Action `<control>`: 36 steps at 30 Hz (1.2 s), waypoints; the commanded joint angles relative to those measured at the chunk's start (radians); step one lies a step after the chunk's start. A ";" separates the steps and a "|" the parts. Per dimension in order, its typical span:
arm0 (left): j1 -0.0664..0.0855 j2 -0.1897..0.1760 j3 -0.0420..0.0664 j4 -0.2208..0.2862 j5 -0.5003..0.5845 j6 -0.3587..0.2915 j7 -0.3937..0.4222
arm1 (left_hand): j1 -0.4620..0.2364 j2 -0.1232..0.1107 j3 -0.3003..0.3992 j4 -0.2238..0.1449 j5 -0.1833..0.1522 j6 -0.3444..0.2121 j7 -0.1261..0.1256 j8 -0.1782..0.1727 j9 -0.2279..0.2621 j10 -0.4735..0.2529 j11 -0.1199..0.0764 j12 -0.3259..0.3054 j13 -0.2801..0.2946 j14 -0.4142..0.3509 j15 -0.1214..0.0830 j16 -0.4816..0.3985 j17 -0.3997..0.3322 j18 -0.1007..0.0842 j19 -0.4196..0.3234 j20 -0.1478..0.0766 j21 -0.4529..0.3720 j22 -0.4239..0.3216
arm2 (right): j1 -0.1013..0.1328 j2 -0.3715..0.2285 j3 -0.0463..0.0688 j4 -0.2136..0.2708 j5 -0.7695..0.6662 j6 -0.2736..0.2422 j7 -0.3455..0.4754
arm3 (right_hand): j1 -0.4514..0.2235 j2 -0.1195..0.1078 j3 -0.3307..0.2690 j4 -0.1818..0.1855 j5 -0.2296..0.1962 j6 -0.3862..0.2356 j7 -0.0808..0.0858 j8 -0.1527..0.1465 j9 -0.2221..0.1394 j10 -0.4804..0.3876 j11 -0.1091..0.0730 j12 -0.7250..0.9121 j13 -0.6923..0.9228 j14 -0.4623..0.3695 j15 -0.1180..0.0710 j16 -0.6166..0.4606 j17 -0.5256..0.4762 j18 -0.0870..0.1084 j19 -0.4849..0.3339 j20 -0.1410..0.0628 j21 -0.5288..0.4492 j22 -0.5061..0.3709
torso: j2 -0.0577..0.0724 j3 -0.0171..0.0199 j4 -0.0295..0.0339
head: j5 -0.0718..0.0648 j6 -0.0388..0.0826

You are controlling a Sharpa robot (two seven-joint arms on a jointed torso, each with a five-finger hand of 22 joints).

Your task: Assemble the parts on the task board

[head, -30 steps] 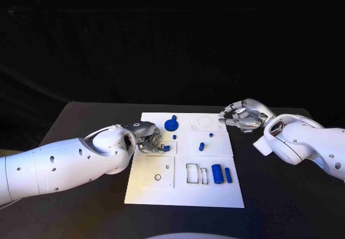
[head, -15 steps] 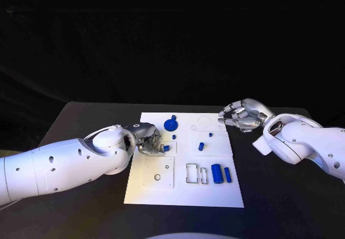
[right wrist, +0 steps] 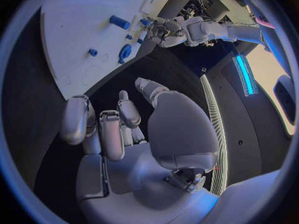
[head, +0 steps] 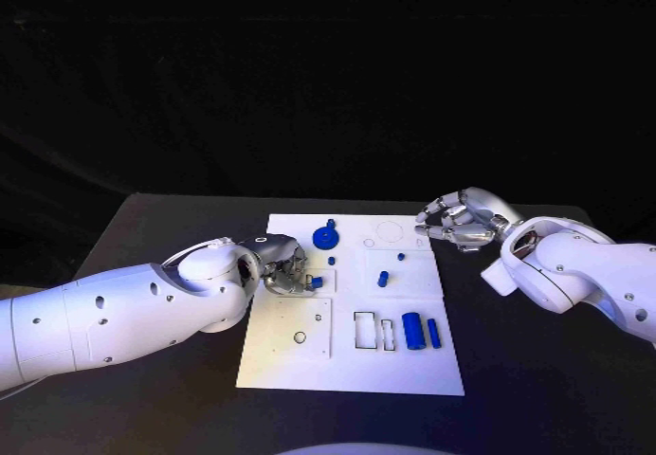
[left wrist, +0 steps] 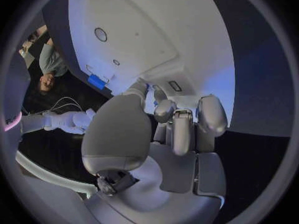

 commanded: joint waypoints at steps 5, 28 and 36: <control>0.000 0.004 0.002 0.003 0.015 0.001 -0.011 | -0.016 0.008 -0.006 0.001 0.003 0.000 -0.005 0.005 0.003 0.006 -0.003 0.008 0.002 0.086 -0.009 0.007 0.197 -0.016 0.004 -0.004 0.009 0.006 | -0.001 0.002 0.000 -0.001 -0.010 0.014 0.007 | 0.007 0.001 0.004 0.002 0.003 -0.009 0.002 0.002 -0.001 -0.003 0.002 0.002 0.000 0.057 -0.006 -0.003 0.055 0.017 -0.004 0.002 -0.002 0.001 | 0.000 0.0007 -0.0008 | 0.001 0.000; 0.000 0.006 0.003 -0.001 0.024 0.010 -0.020 | -0.013 0.031 0.004 0.000 0.003 -0.002 -0.008 0.003 0.006 0.006 -0.005 0.010 0.002 0.086 -0.010 0.007 0.197 -0.016 0.004 -0.005 0.010 0.007 | -0.004 0.003 0.000 -0.003 -0.010 0.015 0.007 | 0.007 0.001 0.004 0.002 0.003 -0.009 0.002 0.002 -0.001 -0.003 0.002 0.002 0.000 0.057 -0.006 -0.003 0.055 0.017 -0.004 0.002 -0.002 0.001 | 0.000 -0.0001 -0.0004 | 0.001 -0.001; 0.000 0.007 0.004 -0.002 0.026 0.013 -0.022 | -0.012 0.034 0.007 0.000 0.003 -0.002 -0.008 0.002 0.006 0.005 -0.005 0.010 0.001 0.086 -0.010 0.006 0.197 -0.016 0.004 -0.005 0.010 0.007 | -0.004 0.003 0.000 -0.003 -0.010 0.015 0.007 | 0.007 0.001 0.004 0.002 0.003 -0.009 0.002 0.002 -0.001 -0.003 0.002 0.002 0.000 0.057 -0.006 -0.003 0.055 0.017 -0.004 0.002 -0.002 0.001 | -0.001 0.0003 0.0001 | 0.001 0.000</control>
